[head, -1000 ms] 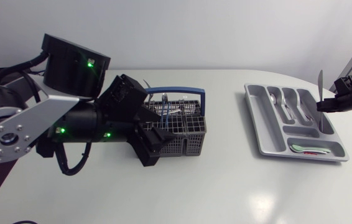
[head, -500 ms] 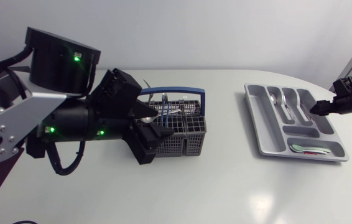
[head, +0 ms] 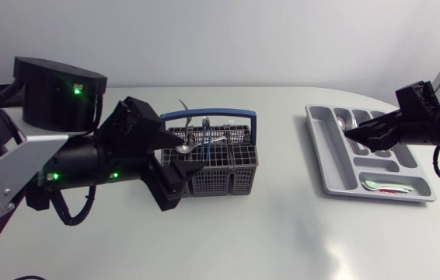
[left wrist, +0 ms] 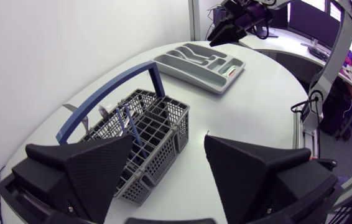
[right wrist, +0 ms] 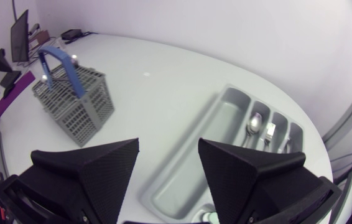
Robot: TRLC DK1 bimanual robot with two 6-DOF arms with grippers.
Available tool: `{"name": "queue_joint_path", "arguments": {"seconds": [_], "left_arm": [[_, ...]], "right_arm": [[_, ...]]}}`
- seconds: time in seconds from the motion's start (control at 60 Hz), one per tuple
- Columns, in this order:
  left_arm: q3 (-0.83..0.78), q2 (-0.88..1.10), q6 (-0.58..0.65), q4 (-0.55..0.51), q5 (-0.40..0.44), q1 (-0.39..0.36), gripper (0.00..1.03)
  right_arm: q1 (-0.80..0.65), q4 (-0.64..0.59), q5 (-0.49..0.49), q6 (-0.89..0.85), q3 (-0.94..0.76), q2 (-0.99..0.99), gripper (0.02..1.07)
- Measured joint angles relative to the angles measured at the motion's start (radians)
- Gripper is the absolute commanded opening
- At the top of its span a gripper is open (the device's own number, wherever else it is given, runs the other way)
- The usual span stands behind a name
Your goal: Unload the cutlery basket into the drawer organizer.
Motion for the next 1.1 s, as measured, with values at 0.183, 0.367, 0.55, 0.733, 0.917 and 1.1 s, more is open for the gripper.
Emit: {"name": "queue_joint_path", "arguments": {"seconds": [0.183,0.367,0.55,0.733,0.917,1.1], "left_arm": [[-0.036,-0.014,0.011,0.023,0.020,0.050,0.87],[-0.050,-0.018,0.025,0.031,0.035,0.071,0.87],[-0.053,-0.021,0.025,0.051,0.038,0.076,0.87],[-0.054,-0.021,0.024,0.060,0.046,0.077,0.87],[-0.059,-0.022,0.024,0.060,0.046,0.077,0.87],[-0.075,-0.033,0.024,0.060,0.063,0.096,0.88]], "right_arm": [[0.177,-0.014,-0.030,0.055,-0.071,-0.141,0.72],[0.353,-0.008,-0.028,0.162,-0.079,-0.201,0.72],[0.529,0.061,0.023,0.268,-0.080,-0.190,0.72],[0.653,0.155,0.080,0.353,-0.080,-0.115,0.72],[0.745,0.254,0.129,0.402,-0.080,-0.022,0.71],[0.798,0.341,0.163,0.428,-0.080,0.080,0.68]]}}
